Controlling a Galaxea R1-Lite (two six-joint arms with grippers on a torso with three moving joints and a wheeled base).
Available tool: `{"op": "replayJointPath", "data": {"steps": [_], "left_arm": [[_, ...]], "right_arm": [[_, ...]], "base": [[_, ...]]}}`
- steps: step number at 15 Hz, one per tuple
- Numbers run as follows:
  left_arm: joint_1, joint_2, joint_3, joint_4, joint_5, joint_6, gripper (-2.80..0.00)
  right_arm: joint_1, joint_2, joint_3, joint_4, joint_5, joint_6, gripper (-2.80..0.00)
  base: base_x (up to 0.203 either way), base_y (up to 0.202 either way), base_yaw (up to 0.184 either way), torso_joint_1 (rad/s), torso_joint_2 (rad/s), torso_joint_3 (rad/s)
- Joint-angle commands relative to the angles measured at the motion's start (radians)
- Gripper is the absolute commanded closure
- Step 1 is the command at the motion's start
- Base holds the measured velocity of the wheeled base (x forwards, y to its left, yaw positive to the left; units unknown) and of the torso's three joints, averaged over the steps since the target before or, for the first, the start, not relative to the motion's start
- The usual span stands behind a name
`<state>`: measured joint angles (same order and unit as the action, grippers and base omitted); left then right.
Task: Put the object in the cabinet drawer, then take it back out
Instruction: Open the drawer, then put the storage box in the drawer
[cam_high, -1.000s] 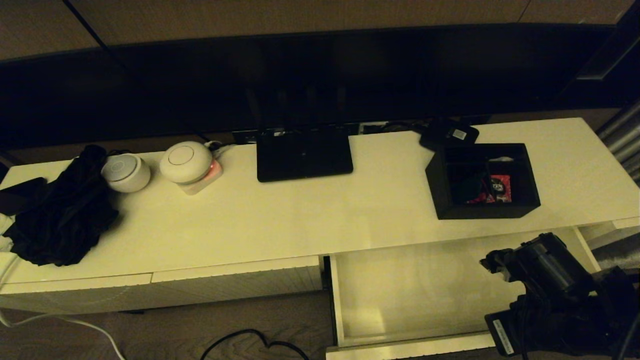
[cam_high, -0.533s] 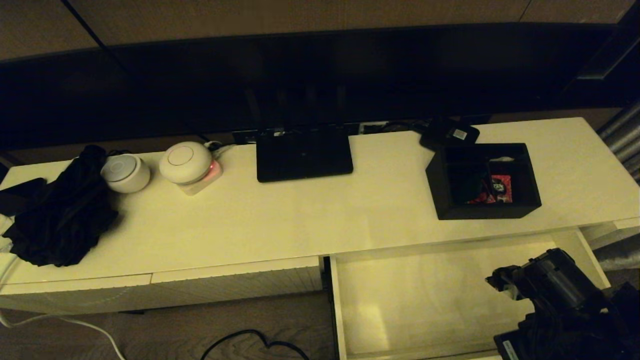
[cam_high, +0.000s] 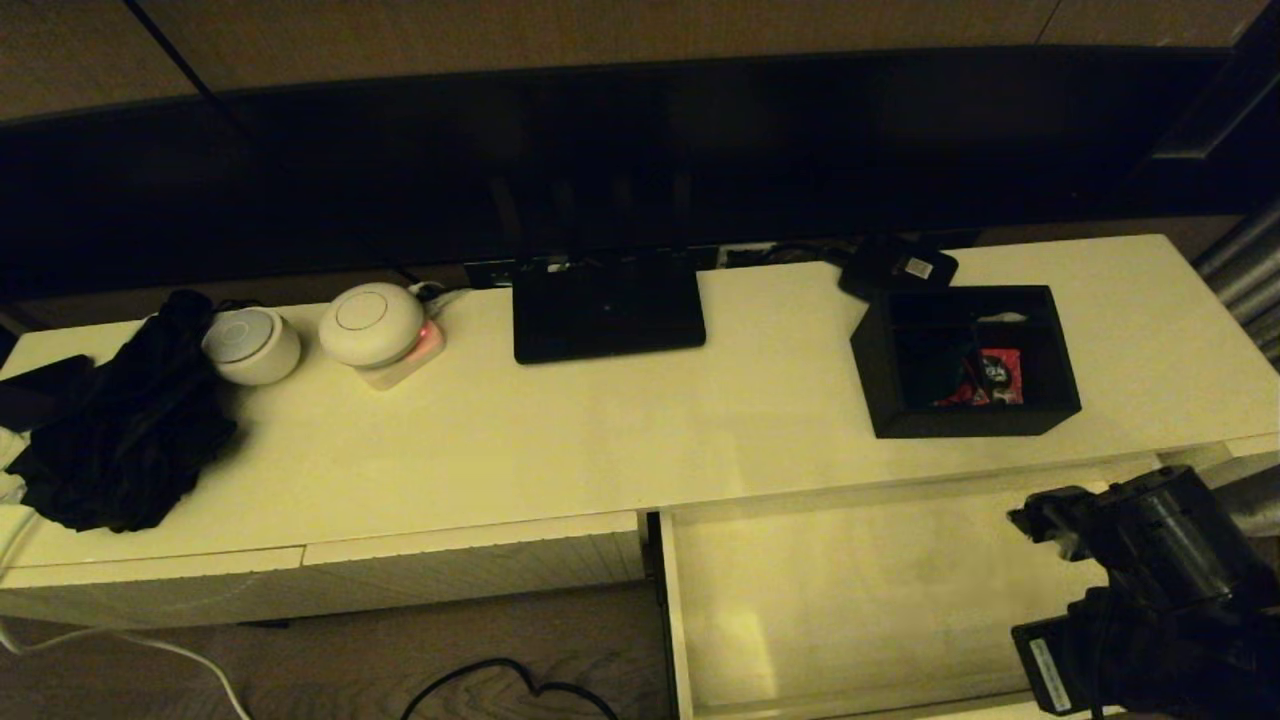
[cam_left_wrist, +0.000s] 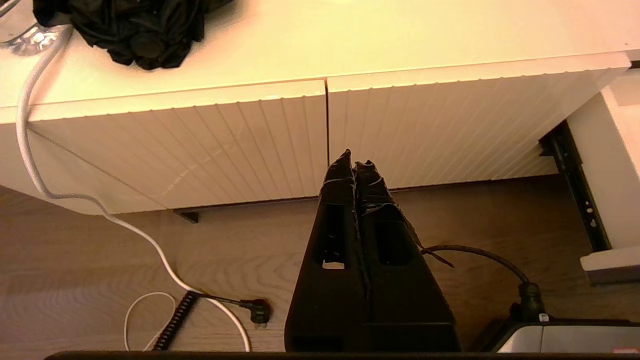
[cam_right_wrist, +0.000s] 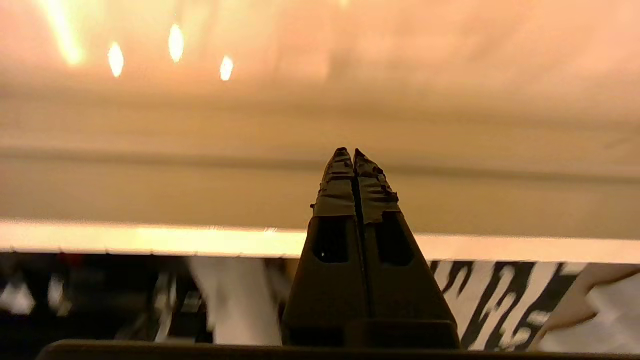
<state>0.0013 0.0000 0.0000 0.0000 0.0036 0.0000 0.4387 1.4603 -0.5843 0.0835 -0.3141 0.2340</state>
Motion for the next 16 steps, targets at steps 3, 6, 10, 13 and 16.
{"op": "replayJointPath", "data": {"steps": [3,6,10,13,16], "left_arm": [[0.0,0.0,0.003,0.0,0.001,0.0,0.0],[0.0,0.0,0.003,0.0,0.001,0.0,0.0],[0.0,0.0,0.003,0.0,0.001,0.0,0.0],[0.0,0.0,0.003,0.0,0.001,0.0,0.0],[0.0,0.0,0.003,0.0,0.001,0.0,0.0]], "right_arm": [[0.003,-0.218,-0.122,0.071,-0.035,-0.078,0.0],[-0.021,-0.295,-0.258,0.292,-0.038,-0.094,0.0],[-0.06,-0.227,-0.384,0.317,-0.036,-0.094,-2.8],[-0.067,-0.122,-0.498,0.317,-0.037,-0.084,-2.8],[-0.072,-0.007,-0.607,0.318,-0.038,0.002,-2.8]], "base": [[0.0,0.0,0.0,0.0,0.0,0.0],[0.0,0.0,0.0,0.0,0.0,0.0],[0.0,0.0,0.0,0.0,0.0,0.0],[0.0,0.0,0.0,0.0,0.0,0.0],[0.0,0.0,0.0,0.0,0.0,0.0]]}}
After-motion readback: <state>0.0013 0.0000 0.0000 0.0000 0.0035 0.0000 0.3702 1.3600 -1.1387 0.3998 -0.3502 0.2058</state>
